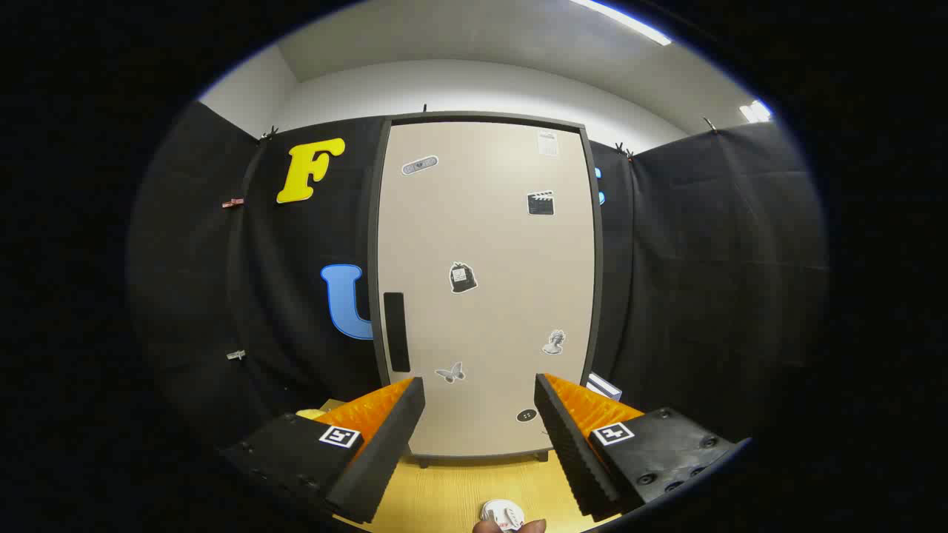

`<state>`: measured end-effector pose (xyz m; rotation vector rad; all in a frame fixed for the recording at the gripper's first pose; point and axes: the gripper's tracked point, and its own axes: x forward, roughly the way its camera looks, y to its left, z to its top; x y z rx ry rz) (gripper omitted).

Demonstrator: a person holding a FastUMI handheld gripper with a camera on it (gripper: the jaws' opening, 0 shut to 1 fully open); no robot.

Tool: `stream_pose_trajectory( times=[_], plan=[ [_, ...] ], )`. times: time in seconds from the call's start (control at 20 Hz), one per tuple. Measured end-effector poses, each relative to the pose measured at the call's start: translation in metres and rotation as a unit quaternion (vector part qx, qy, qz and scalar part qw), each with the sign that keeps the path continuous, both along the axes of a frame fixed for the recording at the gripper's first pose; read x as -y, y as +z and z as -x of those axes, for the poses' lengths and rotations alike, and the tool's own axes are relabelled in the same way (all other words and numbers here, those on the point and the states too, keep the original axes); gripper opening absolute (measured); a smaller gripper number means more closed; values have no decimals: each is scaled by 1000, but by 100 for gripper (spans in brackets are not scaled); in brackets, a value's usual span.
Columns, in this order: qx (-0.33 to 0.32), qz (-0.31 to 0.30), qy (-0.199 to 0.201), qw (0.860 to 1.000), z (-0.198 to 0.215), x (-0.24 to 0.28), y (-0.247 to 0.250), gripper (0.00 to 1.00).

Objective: Open the shoe cabinet door, grab the shoes and put them into the shoe cabinet, then close the shoe cabinet door.

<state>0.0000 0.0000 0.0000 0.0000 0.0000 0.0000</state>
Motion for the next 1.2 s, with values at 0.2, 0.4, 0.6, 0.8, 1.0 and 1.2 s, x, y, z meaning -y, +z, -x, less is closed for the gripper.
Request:
stream_pose_trajectory(
  times=[0.2, 0.4, 0.6, 0.8, 1.0, 1.2],
  plan=[
    [-5, 10, -7, 1000, -1, 3, -5, 98],
    [-2, 3, -11, 1000, -1, 5, -5, 97],
    [2, -2, -20, 1000, -1, 15, -3, 98],
    [5, 1, -16, 1000, -3, 14, 0, 98],
    [13, 5, 0, 1000, -9, -2, 5, 97],
    [12, 7, 26, 1000, -32, -28, 3, 97]
  ],
)
